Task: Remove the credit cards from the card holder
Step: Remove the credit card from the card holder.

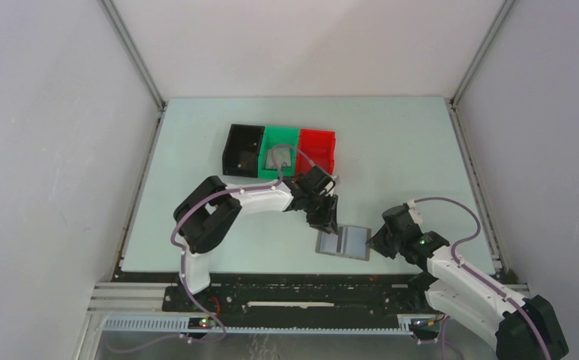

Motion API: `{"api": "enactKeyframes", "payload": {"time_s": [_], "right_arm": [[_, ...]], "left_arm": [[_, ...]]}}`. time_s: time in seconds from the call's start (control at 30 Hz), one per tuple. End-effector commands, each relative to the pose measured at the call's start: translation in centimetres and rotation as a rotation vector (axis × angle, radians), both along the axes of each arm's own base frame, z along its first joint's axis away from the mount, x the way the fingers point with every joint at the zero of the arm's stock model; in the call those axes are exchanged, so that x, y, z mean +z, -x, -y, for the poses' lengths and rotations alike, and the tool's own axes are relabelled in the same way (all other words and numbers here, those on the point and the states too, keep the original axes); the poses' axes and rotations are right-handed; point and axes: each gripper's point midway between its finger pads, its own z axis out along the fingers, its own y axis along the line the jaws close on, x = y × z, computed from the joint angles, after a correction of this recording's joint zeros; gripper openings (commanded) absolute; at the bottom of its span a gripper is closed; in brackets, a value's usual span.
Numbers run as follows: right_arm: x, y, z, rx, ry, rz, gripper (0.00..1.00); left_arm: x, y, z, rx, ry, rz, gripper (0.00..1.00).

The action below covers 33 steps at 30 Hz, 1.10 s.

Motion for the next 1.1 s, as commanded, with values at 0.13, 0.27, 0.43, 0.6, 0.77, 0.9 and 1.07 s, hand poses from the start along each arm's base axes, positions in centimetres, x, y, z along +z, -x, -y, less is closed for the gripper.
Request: {"api": "enactKeyframes", "payload": {"time_s": [0.13, 0.27, 0.43, 0.6, 0.77, 0.9, 1.07], "right_arm": [[-0.8, 0.6, -0.4, 0.015, -0.017, -0.026, 0.23], [-0.8, 0.6, -0.5, 0.019, -0.020, -0.024, 0.23], [-0.8, 0.5, -0.6, 0.021, -0.024, -0.024, 0.23], [-0.8, 0.6, -0.5, 0.019, -0.022, -0.026, 0.23], [-0.8, 0.6, -0.4, 0.017, -0.018, -0.026, 0.23], [-0.8, 0.6, -0.5, 0.018, -0.020, -0.026, 0.23], [-0.8, 0.5, -0.6, 0.020, -0.023, -0.027, 0.23]], "left_arm": [[0.6, -1.5, -2.6, 0.032, -0.104, 0.153, 0.39], [0.8, -1.5, -2.9, 0.030, -0.121, 0.171, 0.39], [0.2, -0.8, -2.2, 0.004, -0.096, 0.123, 0.38], [0.4, -0.2, -1.2, -0.019, -0.045, 0.094, 0.37], [1.6, -0.1, -0.6, -0.028, 0.002, 0.093, 0.34], [3.1, -0.1, -0.3, -0.033, 0.028, 0.105, 0.33], [5.4, 0.0, 0.4, -0.058, 0.072, 0.126, 0.33]]}}
